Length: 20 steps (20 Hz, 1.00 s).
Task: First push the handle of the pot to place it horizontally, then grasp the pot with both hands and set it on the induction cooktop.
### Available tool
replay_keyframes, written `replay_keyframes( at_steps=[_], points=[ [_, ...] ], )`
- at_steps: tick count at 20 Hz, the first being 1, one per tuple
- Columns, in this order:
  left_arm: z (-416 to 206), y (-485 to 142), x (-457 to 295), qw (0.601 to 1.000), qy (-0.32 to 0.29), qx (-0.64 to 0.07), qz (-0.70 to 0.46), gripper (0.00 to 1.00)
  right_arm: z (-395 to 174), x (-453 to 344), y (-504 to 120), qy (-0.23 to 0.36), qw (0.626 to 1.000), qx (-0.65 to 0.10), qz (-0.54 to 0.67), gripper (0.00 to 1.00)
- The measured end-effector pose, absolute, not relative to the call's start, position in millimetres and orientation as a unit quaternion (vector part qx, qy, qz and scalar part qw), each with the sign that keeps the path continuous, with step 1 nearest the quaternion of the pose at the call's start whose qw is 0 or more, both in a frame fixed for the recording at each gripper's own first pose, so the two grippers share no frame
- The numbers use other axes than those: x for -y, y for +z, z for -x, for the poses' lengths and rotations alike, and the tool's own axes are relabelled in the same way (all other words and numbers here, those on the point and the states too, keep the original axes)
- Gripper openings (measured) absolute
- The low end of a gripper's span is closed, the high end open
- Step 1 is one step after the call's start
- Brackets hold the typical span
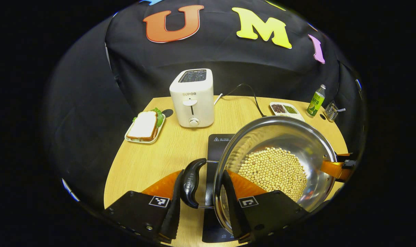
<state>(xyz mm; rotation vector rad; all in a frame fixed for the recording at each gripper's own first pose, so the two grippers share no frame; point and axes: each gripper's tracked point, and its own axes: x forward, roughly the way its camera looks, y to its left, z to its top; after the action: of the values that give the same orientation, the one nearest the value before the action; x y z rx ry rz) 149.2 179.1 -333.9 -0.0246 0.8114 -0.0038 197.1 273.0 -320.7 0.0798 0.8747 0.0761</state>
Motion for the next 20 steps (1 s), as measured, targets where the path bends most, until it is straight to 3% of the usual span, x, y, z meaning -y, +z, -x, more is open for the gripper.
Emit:
replay_keyframes(
  at_steps=[6, 7, 8, 17, 18, 19, 20],
  points=[
    [-152.5, -354.2, -173.8, 0.917, -0.013, -0.399, 0.008, 0.58, -196.8, -271.4, -331.0, 0.029, 0.903, -0.429, -0.02, 0.57],
    [-152.9, -353.9, -172.9, 0.919, -0.017, -0.393, 0.008, 0.54, -192.9, -270.7, -329.7, 0.026, 0.908, -0.417, -0.013, 0.56],
    [-152.4, -354.0, -174.5, 0.92, -0.018, -0.391, 0.005, 0.59, -196.8, -271.5, -333.6, 0.026, 0.908, -0.418, -0.016, 0.58],
    [-152.1, -354.4, -175.1, 0.934, -0.019, -0.356, -0.002, 0.59, -197.3, -271.8, -332.0, 0.033, 0.912, -0.409, -0.011, 0.59],
    [-151.2, -353.3, -175.8, 0.935, -0.018, -0.355, -0.003, 0.69, -197.6, -272.2, -332.4, 0.035, 0.912, -0.407, -0.014, 0.59],
    [-151.3, -351.6, -175.6, 0.936, -0.018, -0.351, -0.004, 0.59, -197.7, -271.9, -332.1, 0.036, 0.913, -0.406, -0.016, 0.58],
    [-151.4, -352.9, -175.5, 0.937, -0.017, -0.349, -0.004, 0.6, -197.7, -271.5, -332.3, 0.037, 0.913, -0.405, -0.016, 0.59]
  ],
)
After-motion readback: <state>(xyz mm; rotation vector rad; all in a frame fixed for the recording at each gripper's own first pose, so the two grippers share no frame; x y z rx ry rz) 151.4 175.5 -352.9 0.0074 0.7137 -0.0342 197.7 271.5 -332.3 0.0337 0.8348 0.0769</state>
